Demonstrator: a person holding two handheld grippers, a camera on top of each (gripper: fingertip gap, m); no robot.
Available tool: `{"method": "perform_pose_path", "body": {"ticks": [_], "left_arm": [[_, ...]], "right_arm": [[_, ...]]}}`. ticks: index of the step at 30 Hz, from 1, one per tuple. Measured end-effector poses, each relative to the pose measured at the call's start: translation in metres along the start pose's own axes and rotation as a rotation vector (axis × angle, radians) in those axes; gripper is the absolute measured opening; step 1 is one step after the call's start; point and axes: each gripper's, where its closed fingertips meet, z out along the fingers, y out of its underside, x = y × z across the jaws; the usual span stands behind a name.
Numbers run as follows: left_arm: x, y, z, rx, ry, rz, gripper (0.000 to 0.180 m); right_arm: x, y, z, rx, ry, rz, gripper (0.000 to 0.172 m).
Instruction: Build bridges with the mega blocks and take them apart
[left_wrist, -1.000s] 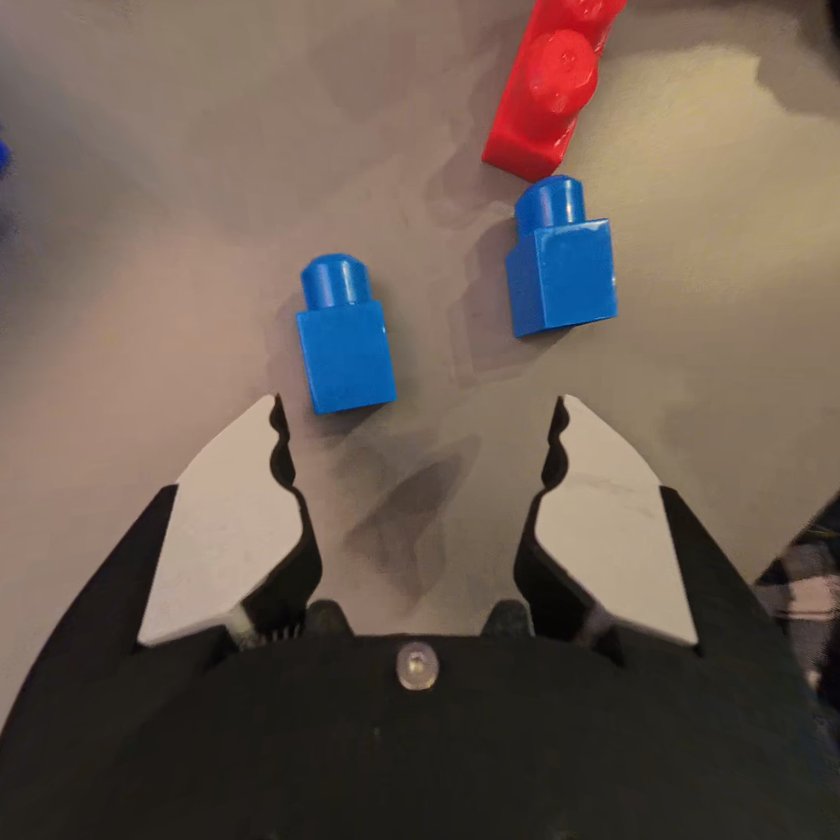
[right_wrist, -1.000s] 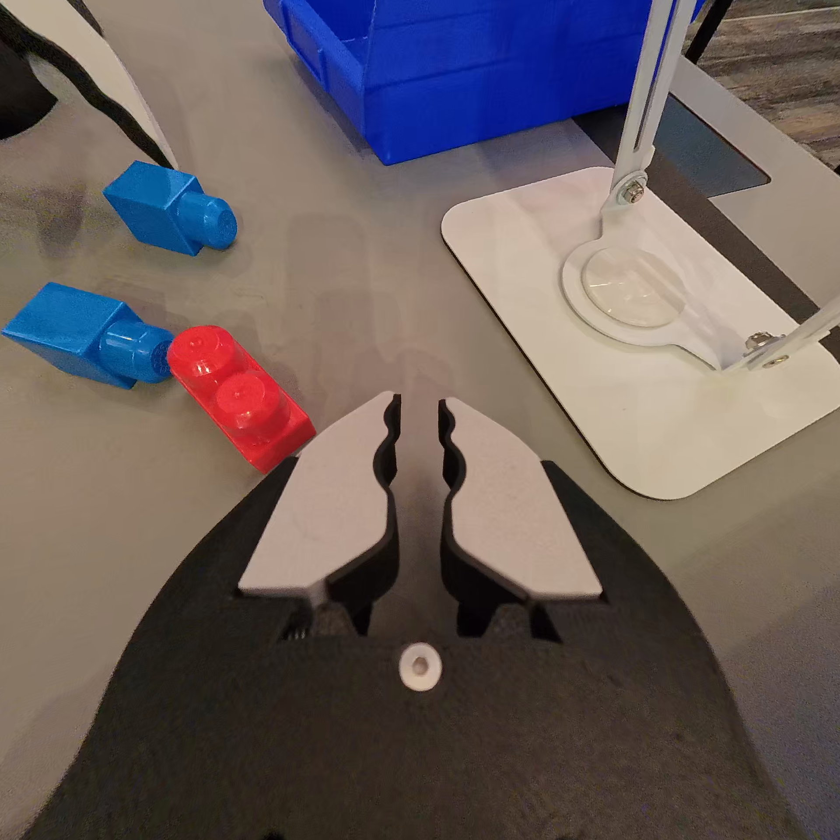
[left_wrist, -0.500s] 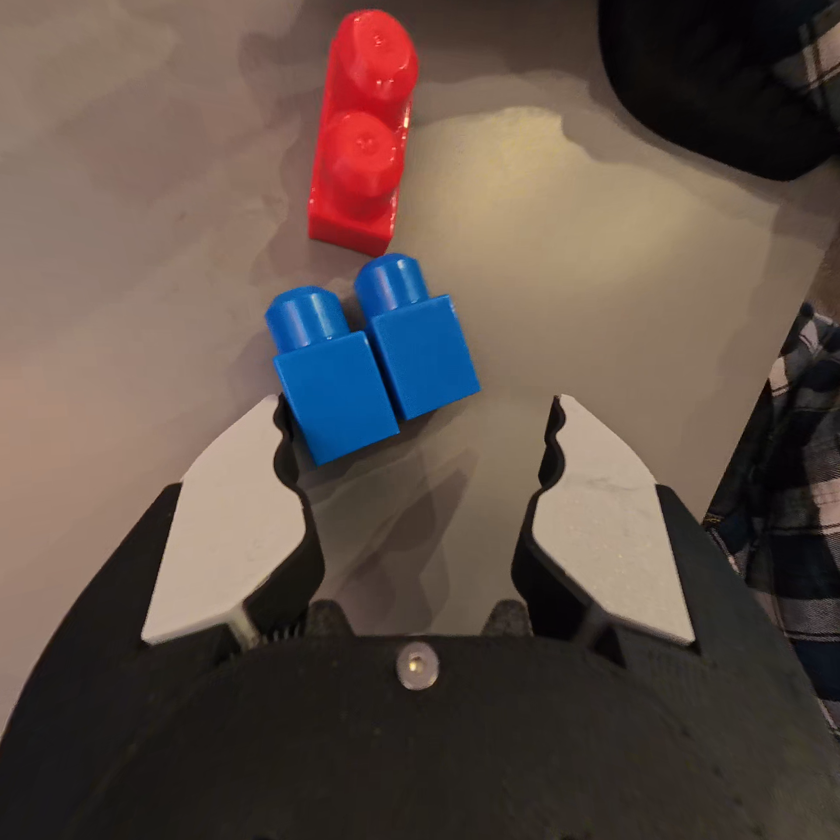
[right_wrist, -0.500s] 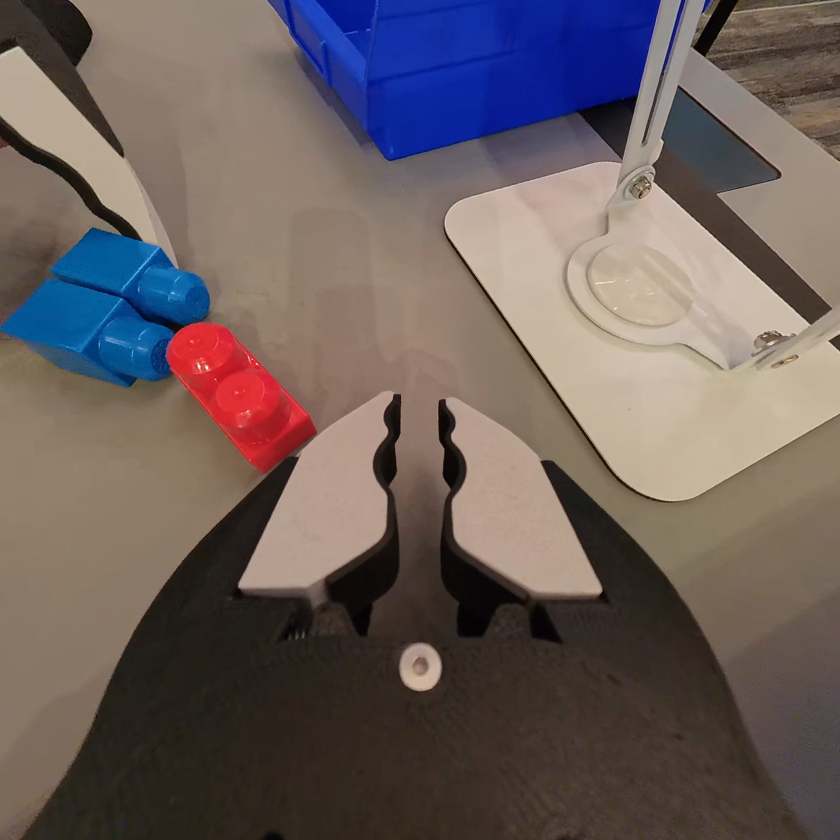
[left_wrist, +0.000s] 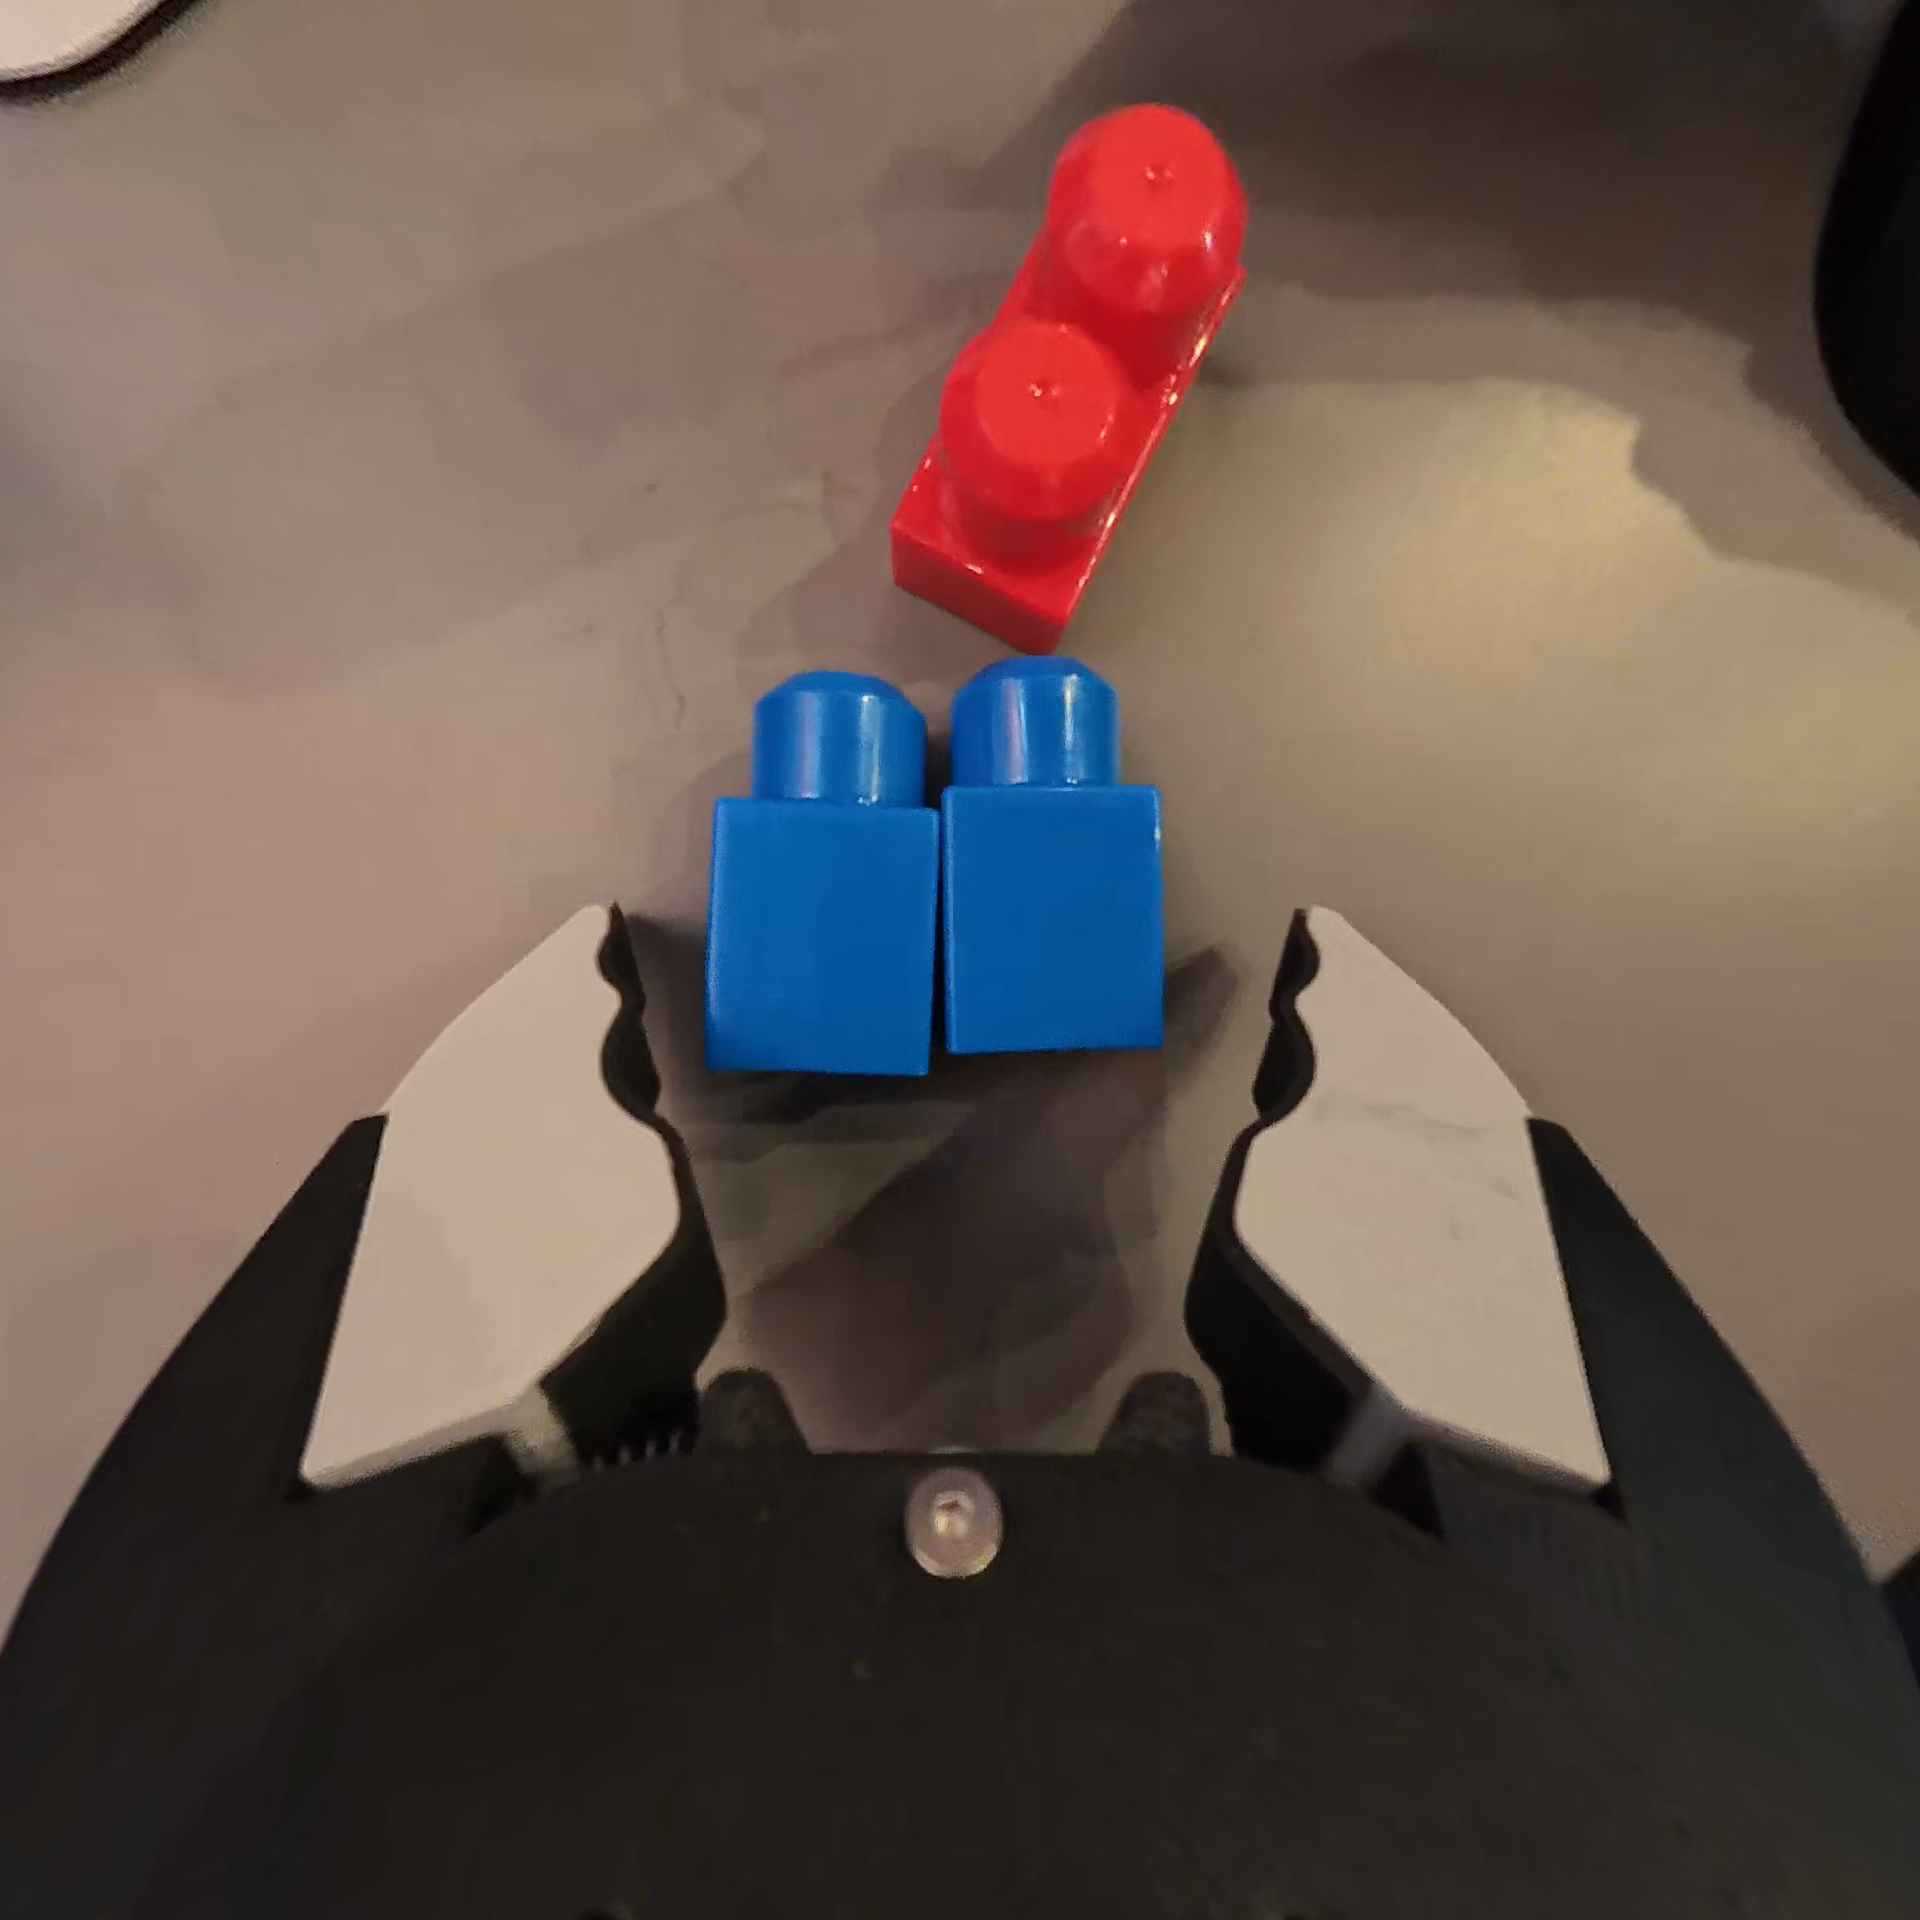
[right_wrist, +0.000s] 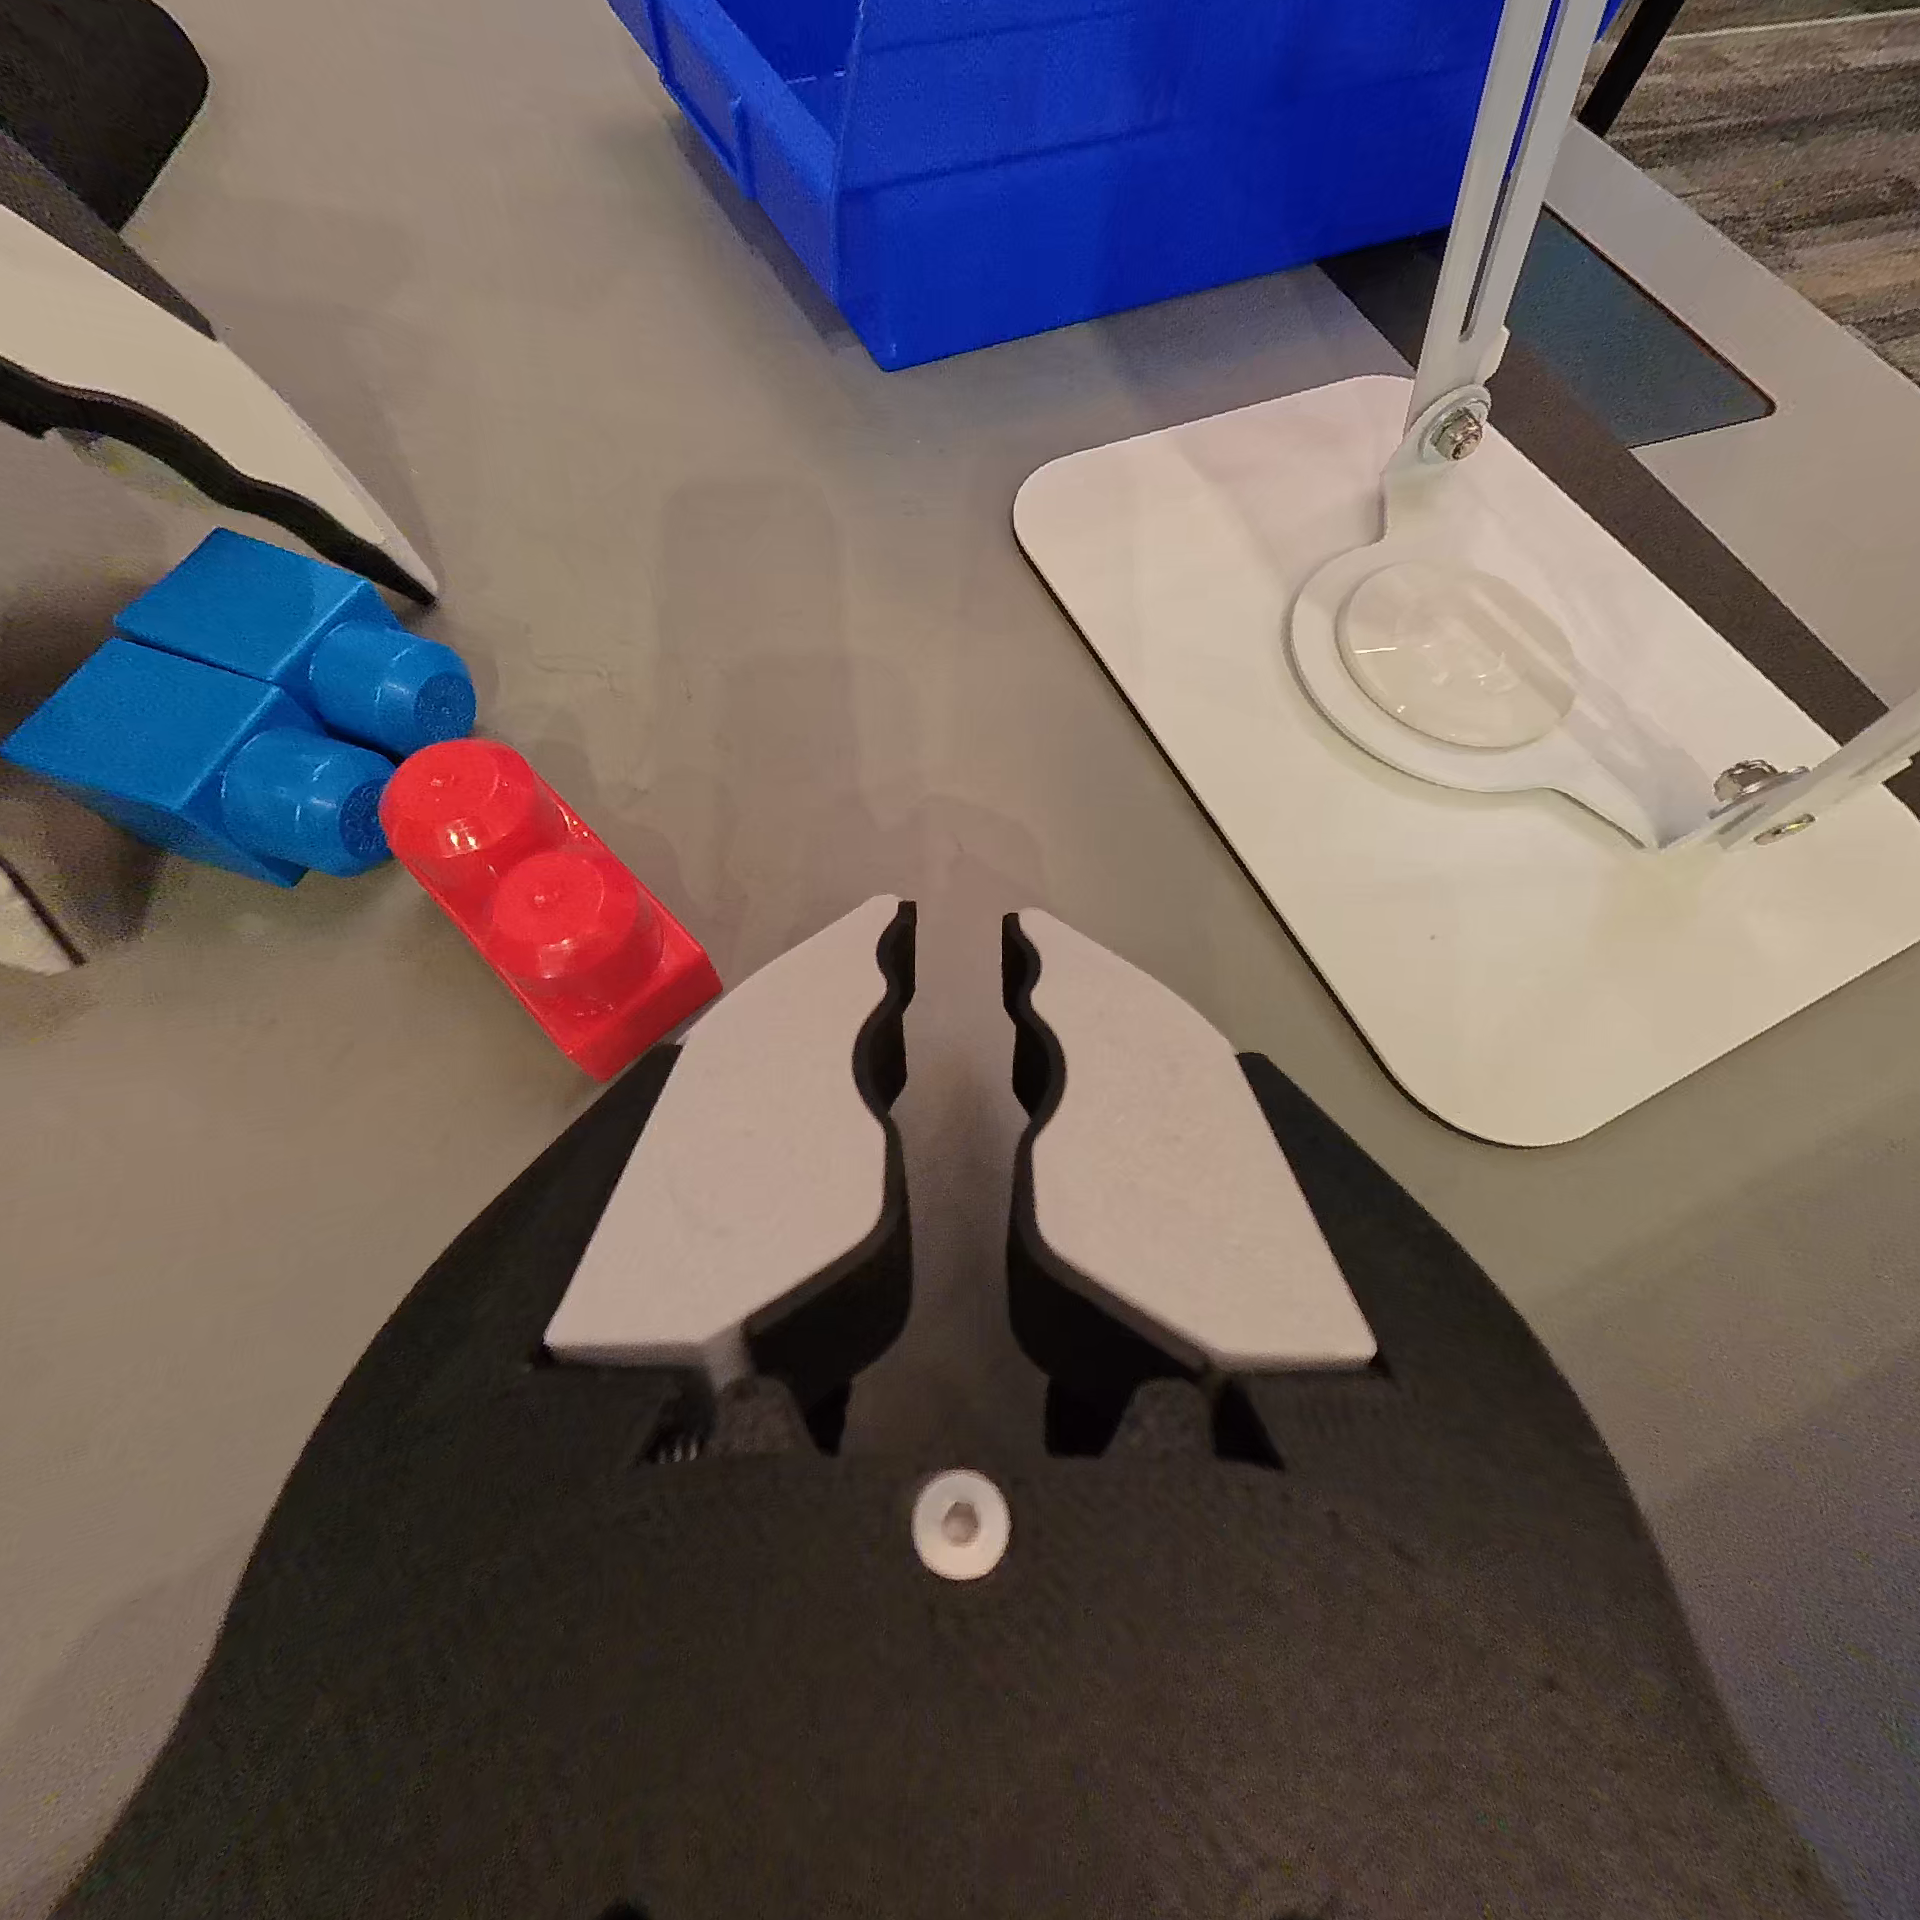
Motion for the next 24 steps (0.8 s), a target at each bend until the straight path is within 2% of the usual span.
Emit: {"method": "perform_pose_path", "body": {"ticks": [5,10,17,19,20,24], "left_arm": [[-0.0026,-0.0005,-0.0013,0.033,-0.052,0.001,0.081],[-0.0005,-0.0008,-0.0015,0.05,-0.054,0.011,0.078],[0.0016,-0.0014,-0.0001,0.036,-0.028,0.051,0.08],[0.0015,-0.001,0.0028,0.015,-0.034,0.055,0.104],[0.003,-0.0014,0.0046,0.012,-0.029,0.059,0.11],[0.0052,-0.0071,0.0083,0.021,-0.023,0.07,0.109]], "right_arm": [[0.0001,0.0001,-0.0002,-0.001,0.003,-0.003,0.016],[0.0001,0.0,-0.0004,-0.002,0.004,-0.006,0.016],[-0.0007,-0.0001,-0.0004,-0.003,0.004,-0.01,0.016],[-0.0006,0.0,-0.0003,-0.004,0.003,-0.009,0.016],[-0.0005,0.0001,-0.0004,-0.004,0.003,-0.009,0.016],[-0.0003,0.0001,-0.0004,-0.004,0.004,-0.009,0.016]]}}
